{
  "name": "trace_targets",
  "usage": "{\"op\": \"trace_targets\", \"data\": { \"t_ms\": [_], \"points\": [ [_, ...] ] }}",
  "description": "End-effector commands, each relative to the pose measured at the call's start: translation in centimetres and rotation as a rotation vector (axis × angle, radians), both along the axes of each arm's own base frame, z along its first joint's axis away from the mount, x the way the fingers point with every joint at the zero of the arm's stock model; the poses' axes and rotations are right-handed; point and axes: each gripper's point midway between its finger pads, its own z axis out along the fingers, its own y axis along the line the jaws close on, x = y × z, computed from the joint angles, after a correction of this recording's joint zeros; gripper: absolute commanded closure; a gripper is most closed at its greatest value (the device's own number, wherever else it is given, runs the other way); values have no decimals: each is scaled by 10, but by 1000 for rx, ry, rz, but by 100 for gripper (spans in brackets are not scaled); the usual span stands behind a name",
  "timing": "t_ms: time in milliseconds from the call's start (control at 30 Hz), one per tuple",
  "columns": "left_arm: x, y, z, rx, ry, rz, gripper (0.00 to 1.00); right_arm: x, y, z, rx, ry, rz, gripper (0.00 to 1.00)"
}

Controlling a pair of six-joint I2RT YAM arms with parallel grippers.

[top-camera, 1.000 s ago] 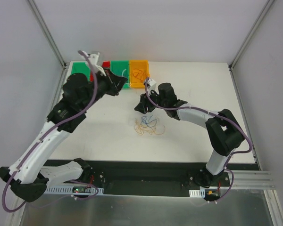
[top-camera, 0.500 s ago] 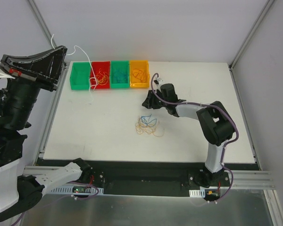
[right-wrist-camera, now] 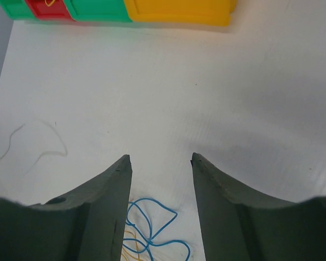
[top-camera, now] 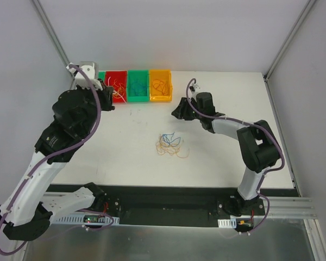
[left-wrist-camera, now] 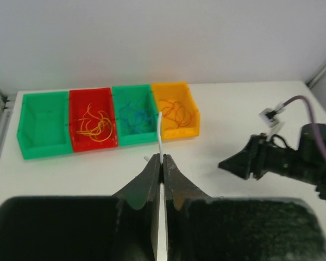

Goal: Untangle the cables

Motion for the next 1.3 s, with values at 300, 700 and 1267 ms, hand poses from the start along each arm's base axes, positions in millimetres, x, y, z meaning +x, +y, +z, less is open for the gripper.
{"op": "trace_targets", "data": {
  "t_ms": [300,700,1267],
  "points": [
    [22,13,-128,98,269,143,100,18,-32,49,83,-114,-24,49],
    [51,14,-280,141,695,230,92,17,-31,53,132,-105,6,48],
    [55,31,-331,9,802,315,4,18,-28,57,175,-102,23,48]
  ]
}}
